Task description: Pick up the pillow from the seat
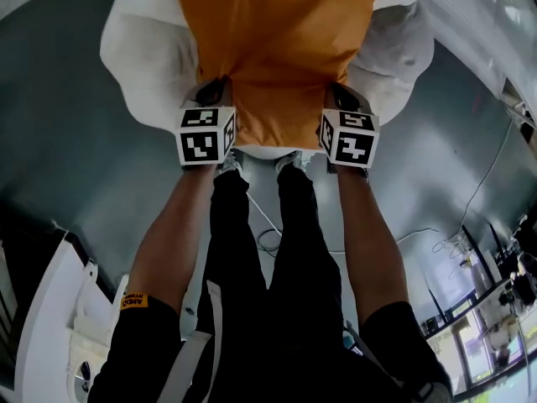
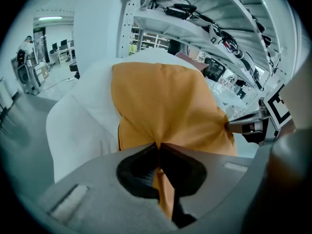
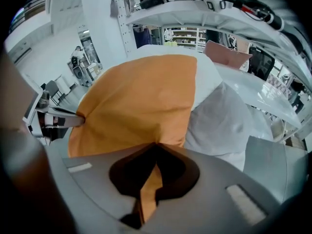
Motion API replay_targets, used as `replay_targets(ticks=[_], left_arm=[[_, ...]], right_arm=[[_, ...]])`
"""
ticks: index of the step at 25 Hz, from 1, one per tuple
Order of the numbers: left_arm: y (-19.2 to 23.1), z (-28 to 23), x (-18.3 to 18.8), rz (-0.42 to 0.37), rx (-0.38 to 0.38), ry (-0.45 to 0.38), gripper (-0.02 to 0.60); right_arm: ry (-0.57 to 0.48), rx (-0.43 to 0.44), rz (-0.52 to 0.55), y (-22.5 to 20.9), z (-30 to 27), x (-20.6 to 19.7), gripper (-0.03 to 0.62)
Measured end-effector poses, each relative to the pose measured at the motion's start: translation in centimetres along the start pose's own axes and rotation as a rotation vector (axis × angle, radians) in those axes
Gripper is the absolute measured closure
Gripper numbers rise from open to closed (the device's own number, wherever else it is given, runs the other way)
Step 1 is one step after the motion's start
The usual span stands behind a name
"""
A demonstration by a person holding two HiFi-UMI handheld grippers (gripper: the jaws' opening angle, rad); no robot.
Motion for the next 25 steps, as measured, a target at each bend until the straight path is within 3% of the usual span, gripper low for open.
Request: replay_targets(ticks=[12,25], left_arm=[[-0.4,9.0,0.2,0.007,-0.049,-0.026,0.575],[-1.2,22.4,4.8,-0.065,-0.080,-0.163,0.575]], right_arm=[[-0.020,-0.030,-0.063,3.9,8.4,-0.5,0.588],[-0.193,-0.062,-0.112,7.8,21.4,3.4,0.588]])
Point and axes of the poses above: the fingertips, and each gripper's own axes: z backward along the fingers, y to its left, x out of its top, the point moved 6 cm from there along z, backward along the fingers, and after that the axes turned 8 degrees about y, right-handed, at the moved point
